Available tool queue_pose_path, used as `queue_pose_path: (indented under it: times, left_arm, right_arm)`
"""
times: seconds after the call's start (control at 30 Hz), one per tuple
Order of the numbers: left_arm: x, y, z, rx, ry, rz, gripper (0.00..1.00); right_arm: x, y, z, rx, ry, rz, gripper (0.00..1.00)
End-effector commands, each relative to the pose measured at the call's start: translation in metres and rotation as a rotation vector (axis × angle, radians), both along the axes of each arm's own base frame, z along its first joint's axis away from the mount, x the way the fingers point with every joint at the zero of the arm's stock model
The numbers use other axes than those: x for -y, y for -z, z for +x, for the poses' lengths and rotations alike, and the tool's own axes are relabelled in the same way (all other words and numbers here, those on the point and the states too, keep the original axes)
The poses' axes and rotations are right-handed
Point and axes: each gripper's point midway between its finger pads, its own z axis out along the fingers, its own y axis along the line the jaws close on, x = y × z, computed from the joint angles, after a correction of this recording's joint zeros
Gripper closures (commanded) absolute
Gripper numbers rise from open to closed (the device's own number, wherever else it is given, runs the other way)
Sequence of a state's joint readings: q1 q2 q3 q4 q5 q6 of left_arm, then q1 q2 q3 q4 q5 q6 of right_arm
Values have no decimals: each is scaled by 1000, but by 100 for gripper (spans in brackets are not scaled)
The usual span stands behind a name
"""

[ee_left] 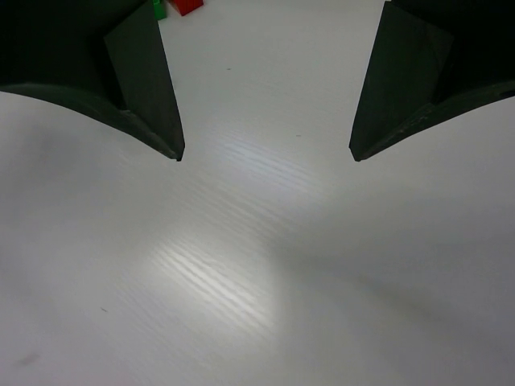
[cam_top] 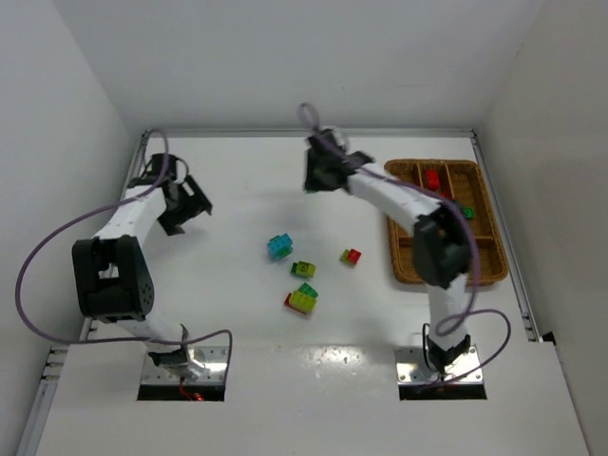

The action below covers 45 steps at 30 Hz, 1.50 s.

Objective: Sort the legos into containers by color

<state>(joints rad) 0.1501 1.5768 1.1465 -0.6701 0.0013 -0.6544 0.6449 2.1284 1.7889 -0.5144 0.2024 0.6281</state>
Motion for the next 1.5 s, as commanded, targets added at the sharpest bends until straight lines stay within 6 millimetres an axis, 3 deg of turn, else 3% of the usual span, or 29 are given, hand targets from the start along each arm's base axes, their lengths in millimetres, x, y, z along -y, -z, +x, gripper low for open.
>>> queue_pose_path:
  times: [0.0, 0.03, 0.07, 0.1, 0.13, 0.17, 0.2, 0.27, 0.3, 0.4, 0.5, 0.6, 0.67, 0.7, 0.73, 0.83, 0.87, 0.9, 1.0, 1.07, 1.13, 1.17, 1.23, 1.27, 1.3, 1.37, 1.4, 1.47]
  left_arm:
    - [44, -20, 26, 61, 172, 81, 9]
    - [67, -21, 26, 58, 243, 97, 9]
    - [76, -27, 32, 68, 264, 115, 9]
    - [85, -24, 34, 53, 300, 130, 9]
    - [105, -31, 37, 71, 365, 138, 9]
    - [113, -29, 40, 67, 396, 151, 9]
    - [122, -33, 38, 72, 427, 155, 9]
    - [146, -40, 41, 99, 507, 174, 9]
    - [159, -42, 37, 102, 548, 177, 9]
    - [173, -43, 35, 109, 592, 193, 9]
    - [185, -39, 31, 102, 614, 196, 9]
    - [195, -38, 29, 102, 641, 187, 9]
    - [199, -34, 28, 92, 643, 183, 9]
    - [199, -34, 28, 92, 643, 183, 9]
    - [199, -34, 28, 92, 643, 183, 9]
    - [204, -38, 29, 104, 651, 182, 9]
    - [206, -37, 25, 94, 670, 188, 9]
    - [204, -39, 26, 95, 674, 201, 8]
    - [201, -37, 21, 74, 692, 230, 6]
    - [198, -40, 19, 72, 687, 239, 6]
    - [192, -44, 18, 75, 681, 268, 6]
    - [191, -43, 17, 66, 682, 269, 6]
    - [186, -44, 16, 64, 680, 273, 7]
    - [184, -37, 12, 46, 682, 276, 7]
    - [180, -34, 13, 42, 681, 280, 7]
    - [175, -25, 8, 14, 688, 278, 8]
    - [168, -21, 7, 1, 675, 278, 8]
    - [158, -23, 5, 0, 632, 268, 8]
  right_arm:
    - [128, -64, 33, 127, 317, 110, 87]
    - [159, -88, 29, 178, 373, 128, 87]
    - [190, -67, 17, 136, 436, 97, 87]
    - [238, -66, 18, 135, 535, 88, 87]
    - [267, -49, 3, 91, 596, 48, 87]
    - [292, -58, -3, 118, 657, 38, 87]
    - [331, -55, -11, 106, 757, 21, 87]
    - [366, -45, -30, 87, 843, 0, 86]
    - [395, -35, -41, 65, 920, -24, 86]
    - [435, -29, -50, 55, 1027, -12, 86]
    - [457, -14, -48, 11, 1075, 17, 86]
    - [466, -15, -30, 23, 1088, 38, 86]
    - [469, 1, -26, -23, 1097, 15, 86]
    - [474, -4, -18, -6, 1113, 16, 85]
    - [474, -1, -14, -9, 1121, 22, 83]
    - [478, 5, -1, -9, 1122, 22, 52]
    - [481, -3, 7, 14, 1128, 34, 36]
    - [481, -4, 10, 12, 1128, 34, 30]
    - [485, -16, 18, 36, 1130, 10, 22]
    - [481, -34, 15, 67, 1113, -2, 22]
    - [477, -46, 9, 90, 1092, 9, 30]
    - [459, -63, 6, 129, 1032, 28, 33]
    - [430, -68, -2, 137, 939, 40, 40]
    - [389, -72, -1, 135, 808, 52, 40]
    - [363, -86, -5, 167, 724, 66, 40]
    - [307, -74, -17, 119, 541, 56, 38]
    - [257, -60, -33, 66, 391, 26, 34]
    - [216, -42, -55, -2, 273, -14, 30]
